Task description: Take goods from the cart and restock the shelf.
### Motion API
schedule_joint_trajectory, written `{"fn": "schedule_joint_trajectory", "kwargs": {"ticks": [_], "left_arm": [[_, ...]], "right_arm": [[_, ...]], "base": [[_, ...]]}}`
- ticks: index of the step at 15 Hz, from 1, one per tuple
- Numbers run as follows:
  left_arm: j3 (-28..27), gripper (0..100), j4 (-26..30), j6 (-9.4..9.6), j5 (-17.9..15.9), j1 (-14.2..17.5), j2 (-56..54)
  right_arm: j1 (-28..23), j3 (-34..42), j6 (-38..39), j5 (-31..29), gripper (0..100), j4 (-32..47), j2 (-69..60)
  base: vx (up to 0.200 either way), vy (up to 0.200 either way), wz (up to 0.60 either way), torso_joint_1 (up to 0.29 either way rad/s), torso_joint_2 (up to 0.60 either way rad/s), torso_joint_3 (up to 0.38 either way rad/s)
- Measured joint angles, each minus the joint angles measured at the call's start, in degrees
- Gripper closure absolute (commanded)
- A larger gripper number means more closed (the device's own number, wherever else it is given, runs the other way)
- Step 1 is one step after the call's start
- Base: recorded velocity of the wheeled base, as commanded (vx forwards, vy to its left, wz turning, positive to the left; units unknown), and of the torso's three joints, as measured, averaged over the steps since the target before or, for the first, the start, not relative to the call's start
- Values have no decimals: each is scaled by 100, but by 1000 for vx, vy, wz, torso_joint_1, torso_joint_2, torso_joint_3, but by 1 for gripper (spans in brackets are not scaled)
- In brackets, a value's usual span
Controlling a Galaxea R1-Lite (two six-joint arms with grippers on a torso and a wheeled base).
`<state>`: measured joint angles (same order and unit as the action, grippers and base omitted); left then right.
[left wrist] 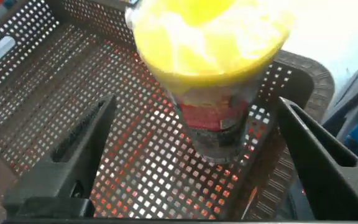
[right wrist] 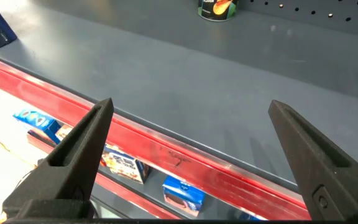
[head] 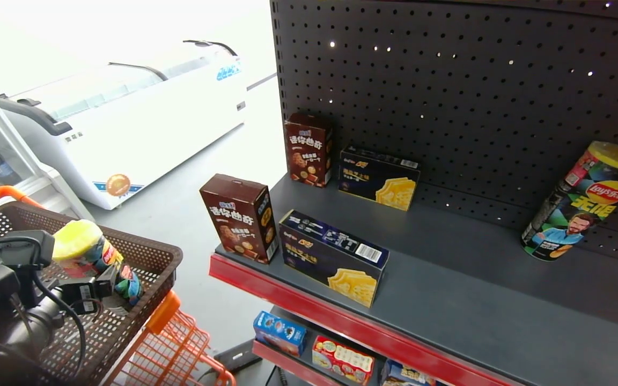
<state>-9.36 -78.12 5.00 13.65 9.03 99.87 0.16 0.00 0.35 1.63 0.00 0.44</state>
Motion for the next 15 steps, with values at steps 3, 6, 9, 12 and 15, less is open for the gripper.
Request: {"fn": "schedule_joint_trajectory", "kwargs": {"ticks": [3,6,9,12,15], "left_arm": [[-362,0,-383,-38,-706,173,706],[-664,0,-391,-40,-1213,361,1019],[-877,0,-369,-51,-1540,439,1185],[-879,100,-354,-126,-1693,527,1273],[-946,100,-345,-90,-1699,551,1303]], "right_arm": [[0,0,0,0,0,0,0],[0,0,-2,0,0,0,0],[0,0,-2,2,0,0,0],[0,0,-2,0,0,0,0],[0,0,-2,2,0,0,0]], "base": [[0,0,0,0,0,0],[0,0,0,0,0,0],[0,0,0,0,0,0],[0,0,0,0,0,0],[0,0,0,0,0,0]]}}
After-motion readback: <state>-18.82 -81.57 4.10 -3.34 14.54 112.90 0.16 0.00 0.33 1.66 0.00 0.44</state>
